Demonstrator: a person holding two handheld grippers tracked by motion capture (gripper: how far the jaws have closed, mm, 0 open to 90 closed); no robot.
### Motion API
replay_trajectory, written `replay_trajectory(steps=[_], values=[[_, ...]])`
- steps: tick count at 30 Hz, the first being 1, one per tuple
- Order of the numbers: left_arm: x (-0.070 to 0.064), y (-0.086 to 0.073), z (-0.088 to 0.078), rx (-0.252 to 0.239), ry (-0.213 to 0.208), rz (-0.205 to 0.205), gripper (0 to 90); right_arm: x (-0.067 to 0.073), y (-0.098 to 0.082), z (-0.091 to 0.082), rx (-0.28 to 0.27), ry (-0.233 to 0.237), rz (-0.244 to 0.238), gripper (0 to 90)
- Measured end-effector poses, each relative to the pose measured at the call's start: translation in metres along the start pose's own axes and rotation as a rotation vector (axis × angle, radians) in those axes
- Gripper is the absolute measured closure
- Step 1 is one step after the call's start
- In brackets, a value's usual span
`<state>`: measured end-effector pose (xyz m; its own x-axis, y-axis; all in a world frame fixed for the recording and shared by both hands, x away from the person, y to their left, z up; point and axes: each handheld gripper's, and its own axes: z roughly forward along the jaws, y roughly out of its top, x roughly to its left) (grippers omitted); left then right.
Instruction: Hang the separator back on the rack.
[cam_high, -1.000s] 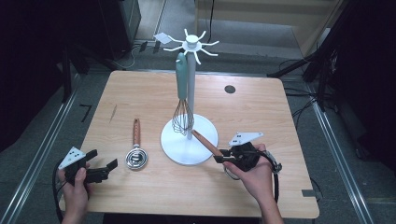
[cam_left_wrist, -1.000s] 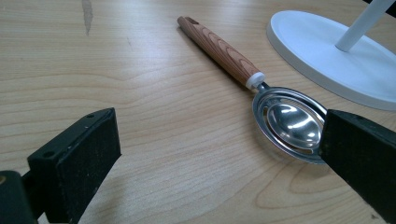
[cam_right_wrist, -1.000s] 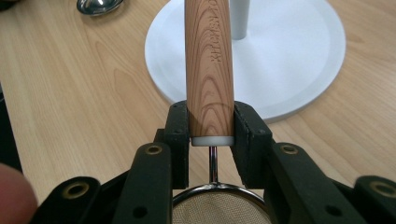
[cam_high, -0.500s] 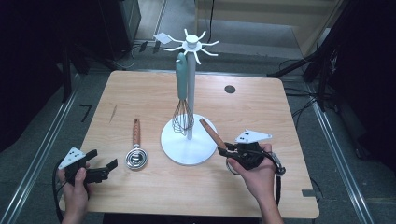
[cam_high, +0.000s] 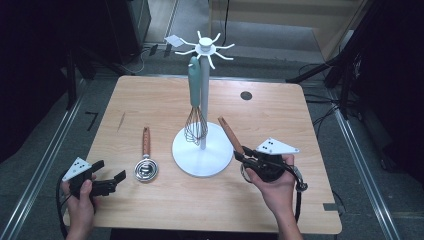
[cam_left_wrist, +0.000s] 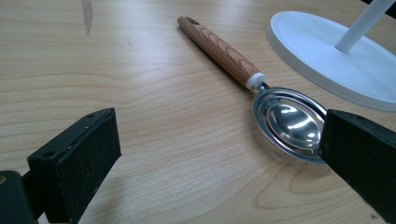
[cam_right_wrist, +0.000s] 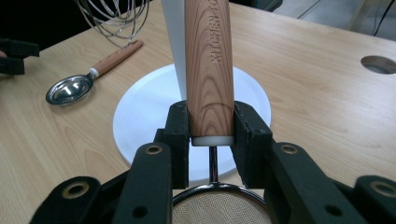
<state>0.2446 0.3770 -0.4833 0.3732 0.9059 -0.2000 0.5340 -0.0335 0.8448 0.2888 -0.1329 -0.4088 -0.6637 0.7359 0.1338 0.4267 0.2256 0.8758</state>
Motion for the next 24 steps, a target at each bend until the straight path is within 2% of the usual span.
replay_trajectory(steps=[3, 5, 10, 15, 21, 23, 24], values=[[0.0, 0.0, 0.0, 0.0, -0.001, 0.0, 0.0, 0.003, 0.001, -0.002, -0.035, 0.018, -0.005, 70.8], [0.0, 0.0, 0.0, 0.0, 0.0, 0.0, 0.0, 0.006, 0.003, -0.004, -0.06, 0.009, -0.011, 70.8], [0.0, 0.0, 0.0, 0.0, -0.001, -0.002, 0.0, 0.01, 0.006, -0.006, -0.08, 0.023, -0.025, 70.9], [0.0, 0.0, 0.0, 0.0, -0.001, -0.002, 0.0, 0.017, 0.009, -0.009, -0.113, 0.008, -0.05, 70.9], [0.001, 0.0, 0.0, 0.001, -0.002, -0.005, 0.0, 0.018, 0.011, -0.012, -0.163, 0.004, -0.032, 70.9], [0.001, 0.0, -0.001, -0.003, -0.002, -0.008, 0.0, 0.02, 0.012, -0.015, -0.189, -0.027, -0.03, 70.9], [0.001, 0.0, -0.001, -0.006, -0.002, -0.008, 0.0, 0.02, 0.012, -0.015, -0.189, -0.027, -0.03, 70.9]])
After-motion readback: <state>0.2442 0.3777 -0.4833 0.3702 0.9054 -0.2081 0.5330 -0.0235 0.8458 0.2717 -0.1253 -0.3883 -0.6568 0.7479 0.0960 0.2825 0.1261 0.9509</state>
